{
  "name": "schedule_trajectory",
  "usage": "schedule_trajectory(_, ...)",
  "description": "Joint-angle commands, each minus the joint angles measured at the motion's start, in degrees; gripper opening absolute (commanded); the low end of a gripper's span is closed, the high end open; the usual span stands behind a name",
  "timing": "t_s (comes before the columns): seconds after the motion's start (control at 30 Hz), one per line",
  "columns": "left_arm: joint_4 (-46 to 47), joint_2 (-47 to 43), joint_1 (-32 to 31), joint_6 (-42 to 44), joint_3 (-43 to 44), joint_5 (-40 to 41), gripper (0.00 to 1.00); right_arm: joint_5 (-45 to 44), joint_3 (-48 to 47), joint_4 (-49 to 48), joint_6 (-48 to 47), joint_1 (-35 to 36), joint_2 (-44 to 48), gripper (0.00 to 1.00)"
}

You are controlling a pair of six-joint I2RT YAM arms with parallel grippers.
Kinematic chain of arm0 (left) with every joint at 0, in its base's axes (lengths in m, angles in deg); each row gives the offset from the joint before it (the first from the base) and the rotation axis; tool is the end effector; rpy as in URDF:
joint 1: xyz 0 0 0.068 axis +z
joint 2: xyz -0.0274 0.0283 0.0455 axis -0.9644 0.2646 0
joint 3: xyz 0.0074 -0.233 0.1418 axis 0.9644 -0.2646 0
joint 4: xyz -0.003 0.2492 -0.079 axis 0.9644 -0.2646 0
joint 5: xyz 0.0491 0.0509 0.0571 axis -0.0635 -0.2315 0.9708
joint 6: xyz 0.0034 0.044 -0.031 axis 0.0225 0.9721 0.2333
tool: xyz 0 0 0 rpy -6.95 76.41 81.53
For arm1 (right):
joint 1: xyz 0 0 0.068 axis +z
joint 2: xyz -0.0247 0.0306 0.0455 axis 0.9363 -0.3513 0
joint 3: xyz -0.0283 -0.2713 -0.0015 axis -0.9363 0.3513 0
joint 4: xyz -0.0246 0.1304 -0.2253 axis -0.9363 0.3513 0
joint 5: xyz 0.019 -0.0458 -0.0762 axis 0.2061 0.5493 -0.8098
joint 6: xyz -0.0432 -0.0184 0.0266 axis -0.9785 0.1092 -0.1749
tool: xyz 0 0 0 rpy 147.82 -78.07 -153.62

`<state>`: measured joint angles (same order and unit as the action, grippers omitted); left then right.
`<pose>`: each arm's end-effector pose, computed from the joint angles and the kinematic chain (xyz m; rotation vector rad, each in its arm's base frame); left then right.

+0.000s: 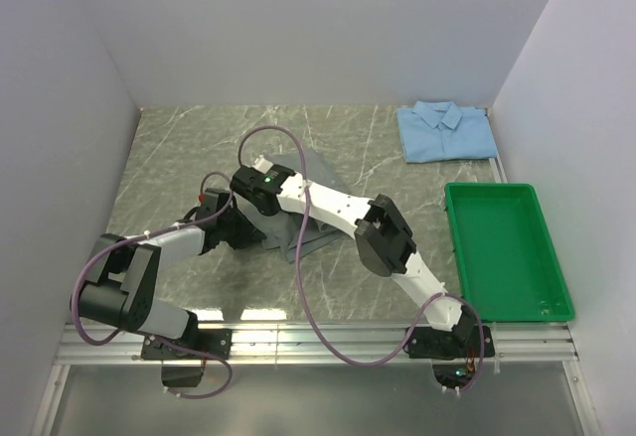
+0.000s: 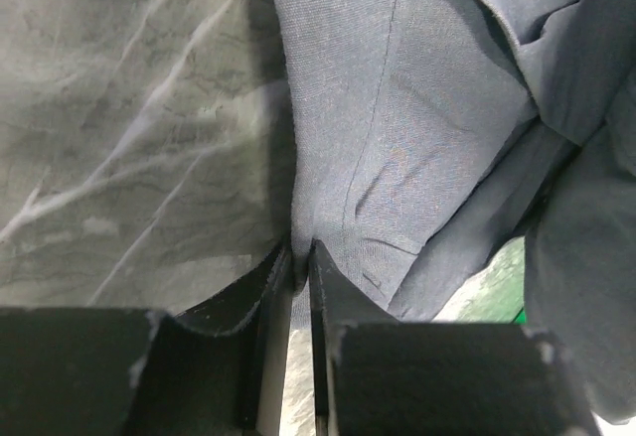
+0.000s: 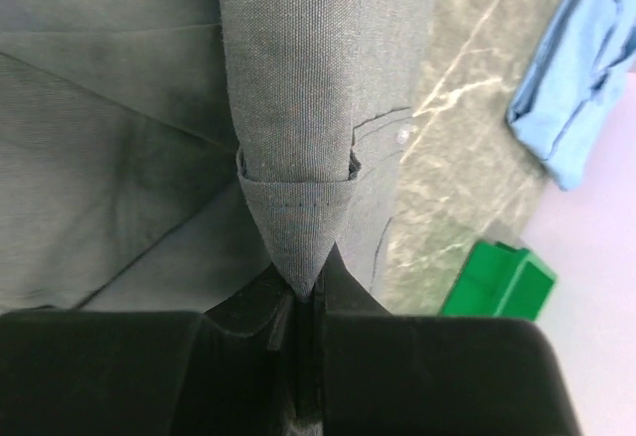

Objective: Fold and stack the long sleeve shirts
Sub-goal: Fold the shirt

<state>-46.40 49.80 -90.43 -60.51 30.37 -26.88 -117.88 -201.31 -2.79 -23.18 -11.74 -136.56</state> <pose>0.2395 -0.0761 0.1355 -0.8699 2.4918 -0.7950 0.2810 0.3971 0.2062 -0.9758 2.2442 -0.7190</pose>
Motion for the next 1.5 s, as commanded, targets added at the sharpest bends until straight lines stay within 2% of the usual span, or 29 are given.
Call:
schedule_trajectory(0.0, 3.8, -2.2, 0.0, -1.0, -0.9, -1.6, 0.17, 2.8, -3.3, 0.9, 3.8, 1.3, -0.1, 0.06)
schedule_trajectory(0.17, 4.2, -2.3, 0.0, -1.4, -1.6, -1.8, 0.17, 8.9, -2.4, -1.5, 5.0, 1.8, 1.0, 0.17)
schedule_trajectory(0.3, 4.5, -2.1, 0.0, -1.7, -2.1, -1.9, 0.17, 13.1, 2.5, -6.3, 5.5, 1.8, 5.3, 0.21)
schedule_trajectory(0.33, 4.6, -2.1, 0.0, -1.8, -2.1, -2.0, 0.16, 14.7, 3.3, -7.4, 5.7, 1.9, 6.1, 0.25)
schedule_trajectory(0.43, 5.0, -1.7, 0.0, -1.9, -2.2, -2.2, 0.17, 17.3, 5.2, -10.3, 6.3, 1.8, 7.6, 0.27)
schedule_trajectory(0.63, 5.1, -1.9, 0.0, -2.0, -2.3, -2.1, 0.16, 17.6, 2.9, -10.3, 10.4, 1.2, 5.5, 0.28)
schedule_trajectory(0.67, 5.1, -2.0, 0.1, -2.0, -2.4, -2.0, 0.16, 18.9, 3.3, -10.9, 10.7, 1.2, 6.1, 0.27)
schedule_trajectory(0.7, 5.0, -2.1, 0.0, -2.0, -2.4, -2.0, 0.16, 19.3, 3.6, -11.4, 10.8, 1.1, 6.4, 0.22)
schedule_trajectory(0.77, 5.2, -2.0, 0.0, -2.0, -2.4, -2.1, 0.16, 19.5, 3.7, -12.6, 11.9, 1.1, 7.2, 0.05)
schedule_trajectory(0.8, 5.2, -1.9, 0.0, -2.0, -2.4, -2.1, 0.16, 19.9, 3.9, -13.0, 12.1, 1.3, 7.4, 0.00)
schedule_trajectory(1.07, 5.1, -2.1, 0.0, -2.0, -2.4, -1.9, 0.16, 22.0, 3.3, -13.4, 13.7, 1.0, 6.2, 0.00)
schedule_trajectory(1.17, 4.4, -2.6, 0.0, -1.9, -2.3, -1.4, 0.16, 22.8, 4.5, -13.9, 13.3, 0.9, 6.1, 0.10)
schedule_trajectory(1.2, 4.1, -2.6, 0.1, -1.8, -2.1, -1.1, 0.16, 23.1, 4.7, -13.7, 13.2, 1.0, 6.1, 0.21)
schedule_trajectory(1.27, 3.6, -3.0, 0.0, -1.6, -1.8, -0.7, 0.16, 24.3, 5.1, -13.4, 13.7, 1.0, 6.2, 0.26)
schedule_trajectory(1.3, 3.3, -3.3, 0.0, -1.4, -1.7, -0.5, 0.17, 24.8, 5.1, -13.4, 13.7, 1.1, 6.6, 0.32)
schedule_trajectory(1.4, 1.3, -4.4, 0.0, -0.9, -0.9, 0.7, 0.18, 26.9, 5.3, -14.7, 13.8, 1.1, 9.1, 0.41)
schedule_trajectory(1.47, -1.2, -5.9, 0.0, -0.8, -0.2, 1.8, 0.20, 28.8, 5.2, -15.6, 13.8, 1.0, 12.1, 0.42)
